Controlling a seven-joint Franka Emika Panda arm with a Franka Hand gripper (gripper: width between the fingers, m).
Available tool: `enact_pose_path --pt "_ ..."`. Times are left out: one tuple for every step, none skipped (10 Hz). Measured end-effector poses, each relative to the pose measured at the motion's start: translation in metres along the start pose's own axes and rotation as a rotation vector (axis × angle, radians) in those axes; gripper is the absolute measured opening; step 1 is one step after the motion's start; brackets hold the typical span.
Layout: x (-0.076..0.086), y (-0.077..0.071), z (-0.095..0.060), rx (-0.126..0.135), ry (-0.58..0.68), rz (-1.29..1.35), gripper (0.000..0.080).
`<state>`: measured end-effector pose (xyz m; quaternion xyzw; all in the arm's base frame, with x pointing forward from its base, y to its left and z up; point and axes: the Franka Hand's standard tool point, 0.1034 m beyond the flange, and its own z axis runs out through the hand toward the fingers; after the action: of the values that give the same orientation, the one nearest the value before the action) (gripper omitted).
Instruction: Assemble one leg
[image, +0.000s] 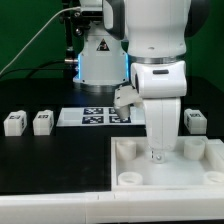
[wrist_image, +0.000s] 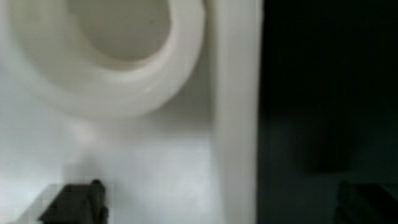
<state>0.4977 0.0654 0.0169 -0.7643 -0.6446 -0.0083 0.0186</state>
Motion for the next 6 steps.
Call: enact_pose_path --pt "0.005 -0.004 -0.011 -0.011 -0.003 0.073 0.0649" --pt "0.014 -0.012 -0.018 -0.015 -0.002 0.125 0.0649" --pt "0.03 -0.02 -0.021 -0.016 0.005 0.275 0.0649" --pt "0.042 -0.026 -0.021 -0.012 0.015 0.442 0.0649" --pt "0.05 -0.028 -0.022 -0.017 0.025 0.544 0.0649" --pt "0.05 -0.028 -0.021 -0.012 0.03 0.617 0.0649"
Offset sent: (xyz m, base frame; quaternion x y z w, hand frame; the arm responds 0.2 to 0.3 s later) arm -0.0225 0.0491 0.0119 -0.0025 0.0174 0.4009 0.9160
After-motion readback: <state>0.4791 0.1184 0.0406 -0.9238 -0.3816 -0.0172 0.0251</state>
